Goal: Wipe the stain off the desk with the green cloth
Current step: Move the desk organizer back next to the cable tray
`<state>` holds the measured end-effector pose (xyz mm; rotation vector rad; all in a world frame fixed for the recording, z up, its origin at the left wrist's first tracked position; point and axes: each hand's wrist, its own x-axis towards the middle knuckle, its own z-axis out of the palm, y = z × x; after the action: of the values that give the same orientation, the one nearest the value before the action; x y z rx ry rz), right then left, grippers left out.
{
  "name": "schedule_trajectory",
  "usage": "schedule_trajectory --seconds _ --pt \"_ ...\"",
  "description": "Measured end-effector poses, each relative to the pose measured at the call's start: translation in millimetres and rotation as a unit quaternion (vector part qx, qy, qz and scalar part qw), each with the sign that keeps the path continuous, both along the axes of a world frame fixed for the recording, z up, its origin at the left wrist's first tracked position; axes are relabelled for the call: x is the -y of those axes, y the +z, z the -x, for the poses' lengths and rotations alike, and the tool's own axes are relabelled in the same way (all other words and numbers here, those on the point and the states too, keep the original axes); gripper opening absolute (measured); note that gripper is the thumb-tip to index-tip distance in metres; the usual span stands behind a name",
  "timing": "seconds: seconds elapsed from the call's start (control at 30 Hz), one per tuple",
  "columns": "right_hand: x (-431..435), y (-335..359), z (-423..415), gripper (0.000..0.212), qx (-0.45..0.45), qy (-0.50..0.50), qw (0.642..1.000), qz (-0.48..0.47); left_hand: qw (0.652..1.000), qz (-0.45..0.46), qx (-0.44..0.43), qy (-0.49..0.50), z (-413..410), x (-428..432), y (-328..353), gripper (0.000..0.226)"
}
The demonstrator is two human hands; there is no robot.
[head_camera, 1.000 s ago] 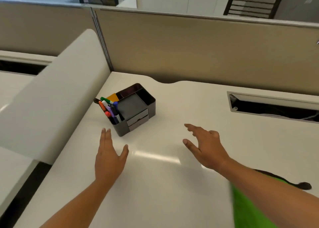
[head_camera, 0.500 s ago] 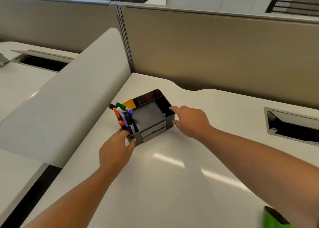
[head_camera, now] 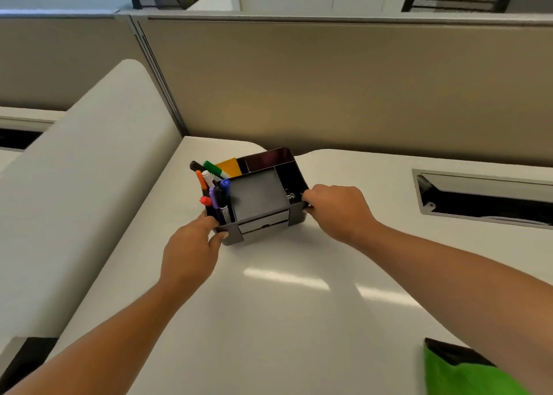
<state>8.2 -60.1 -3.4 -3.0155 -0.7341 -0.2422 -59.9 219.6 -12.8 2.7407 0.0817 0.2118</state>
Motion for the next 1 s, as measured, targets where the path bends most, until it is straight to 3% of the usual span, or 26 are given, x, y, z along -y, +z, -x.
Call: schedule_trajectory --seconds 0.47,1.0 --pt "184.7 7.4 10.1 0.015 0.049 -0.156 0.986 0.014 0.989 0.004 -0.009 -0.147 -94.4 178.3 -3.4 0.013" --pt "211.8 -25.1 -0.1 0.018 0.027 -0.181 0.983 0.027 0.989 -0.027 -0.009 -0.144 -118.8 213.4 -30.4 0.012"
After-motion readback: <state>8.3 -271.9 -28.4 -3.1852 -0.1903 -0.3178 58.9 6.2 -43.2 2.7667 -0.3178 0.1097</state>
